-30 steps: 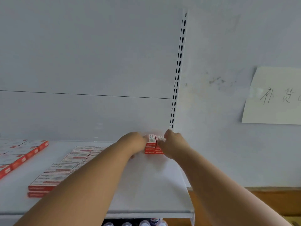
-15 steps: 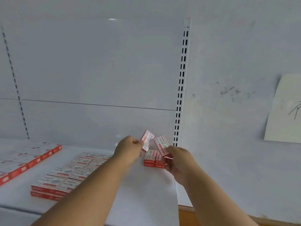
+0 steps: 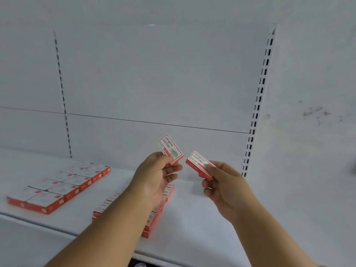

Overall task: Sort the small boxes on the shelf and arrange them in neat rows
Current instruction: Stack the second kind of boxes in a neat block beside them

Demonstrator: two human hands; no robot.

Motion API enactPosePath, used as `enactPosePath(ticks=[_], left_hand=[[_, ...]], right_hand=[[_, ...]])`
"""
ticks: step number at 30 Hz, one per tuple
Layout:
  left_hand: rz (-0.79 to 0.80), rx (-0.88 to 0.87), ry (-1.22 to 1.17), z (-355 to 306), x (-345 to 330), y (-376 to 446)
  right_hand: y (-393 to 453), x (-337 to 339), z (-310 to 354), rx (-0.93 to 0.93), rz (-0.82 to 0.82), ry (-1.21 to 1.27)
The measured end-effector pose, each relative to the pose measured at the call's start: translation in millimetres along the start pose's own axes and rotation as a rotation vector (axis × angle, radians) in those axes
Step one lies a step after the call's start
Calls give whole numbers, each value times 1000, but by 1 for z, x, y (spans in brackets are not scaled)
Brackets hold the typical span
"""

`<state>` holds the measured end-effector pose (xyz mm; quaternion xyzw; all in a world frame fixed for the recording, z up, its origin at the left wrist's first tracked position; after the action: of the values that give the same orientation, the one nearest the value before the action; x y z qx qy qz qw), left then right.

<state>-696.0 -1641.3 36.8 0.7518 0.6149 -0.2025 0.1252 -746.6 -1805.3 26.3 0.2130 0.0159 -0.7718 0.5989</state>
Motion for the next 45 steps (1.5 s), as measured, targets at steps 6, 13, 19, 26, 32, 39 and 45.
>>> enactPosePath(ticks=[6,13,19,26,32,39,45], left_hand=[[-73,-46,187,-28,78,10],[-165,-5,661,-46,131,23],[-225,-57,1205,-49,148,49],[-74,19,1598,-40,153,55],[-67,-30,1721,-46,146,52],[-127,-278,1936,-57,112,33],[41,-351,1869,-31,41,26]], right_hand=[[-8,-53,-18,60,5,-292],[-7,-83,-52,21,-77,-635],[3,-82,-65,56,-197,-951],[3,-94,-70,-49,3,-1242],[7,-102,-66,-64,94,-1273],[9,-85,-54,39,42,-1311],[14,-21,-24,141,-45,-1325]])
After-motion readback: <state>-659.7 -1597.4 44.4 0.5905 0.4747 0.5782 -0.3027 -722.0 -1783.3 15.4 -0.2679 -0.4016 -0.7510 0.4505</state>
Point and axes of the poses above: each hand's wrist, its own y-axis towards the middle knuckle, its own x-axis out of the back of the hand, z = x × y, the point moved 4 cm from there along y, towards the middle knuckle, and after that the axes turned 10 degrees about x, right-handed, at the moved point
